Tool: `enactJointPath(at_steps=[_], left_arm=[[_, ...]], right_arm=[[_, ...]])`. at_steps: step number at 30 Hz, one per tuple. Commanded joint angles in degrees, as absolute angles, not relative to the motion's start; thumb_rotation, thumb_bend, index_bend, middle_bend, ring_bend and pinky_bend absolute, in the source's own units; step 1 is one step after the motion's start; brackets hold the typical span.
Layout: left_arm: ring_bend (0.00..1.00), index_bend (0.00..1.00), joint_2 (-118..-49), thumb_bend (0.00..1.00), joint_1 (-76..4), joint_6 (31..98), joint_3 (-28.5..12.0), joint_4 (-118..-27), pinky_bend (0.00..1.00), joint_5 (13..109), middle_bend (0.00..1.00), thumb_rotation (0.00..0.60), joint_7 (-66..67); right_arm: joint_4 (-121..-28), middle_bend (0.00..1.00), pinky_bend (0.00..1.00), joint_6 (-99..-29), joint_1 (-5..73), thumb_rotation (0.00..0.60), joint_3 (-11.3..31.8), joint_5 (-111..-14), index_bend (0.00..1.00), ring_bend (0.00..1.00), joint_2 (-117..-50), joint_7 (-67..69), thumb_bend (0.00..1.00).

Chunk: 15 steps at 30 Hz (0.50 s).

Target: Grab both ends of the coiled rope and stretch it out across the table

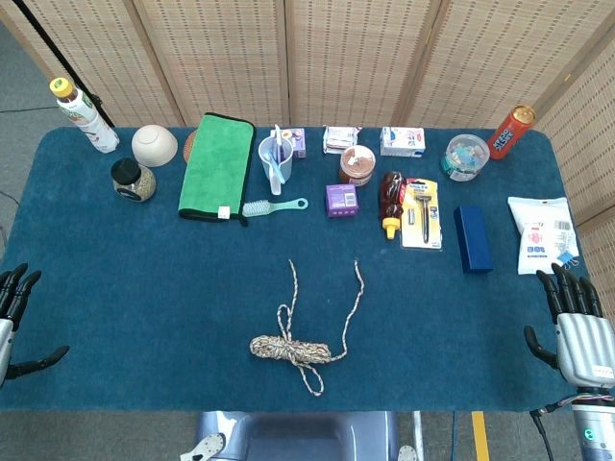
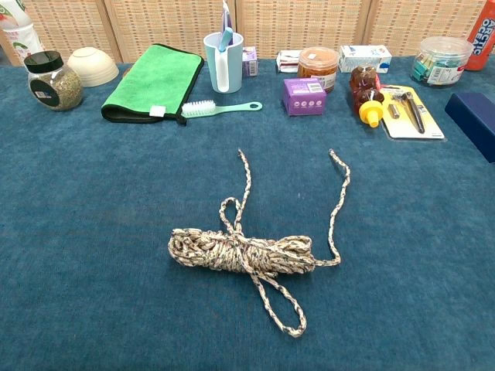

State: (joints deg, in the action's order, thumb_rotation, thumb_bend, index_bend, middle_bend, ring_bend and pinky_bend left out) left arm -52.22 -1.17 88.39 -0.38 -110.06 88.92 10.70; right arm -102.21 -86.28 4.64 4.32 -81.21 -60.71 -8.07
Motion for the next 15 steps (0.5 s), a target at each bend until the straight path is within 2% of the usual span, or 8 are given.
enactJointPath(at_steps=[1,15], left_arm=[[0.0,0.02,-52.29,0.0,-1.26,88.22,-0.39,-110.02,0.0,88.85,0.0,0.46,10.73],[0.0,0.02,-51.88,0.0,-1.93,87.52,-0.88,-110.04,0.0,88.38,0.0,0.46,10.8]], right_arm=[[-102.17,0.0,0.0,-86.1,4.7,0.6,4.41,-81.15,0.06,0.0,-60.78,-8.08,0.4],[-101.96,0.03,0.0,-84.44,6.3,0.6,5.39,-83.73,0.07,0.0,-60.32,-3.23,0.4]])
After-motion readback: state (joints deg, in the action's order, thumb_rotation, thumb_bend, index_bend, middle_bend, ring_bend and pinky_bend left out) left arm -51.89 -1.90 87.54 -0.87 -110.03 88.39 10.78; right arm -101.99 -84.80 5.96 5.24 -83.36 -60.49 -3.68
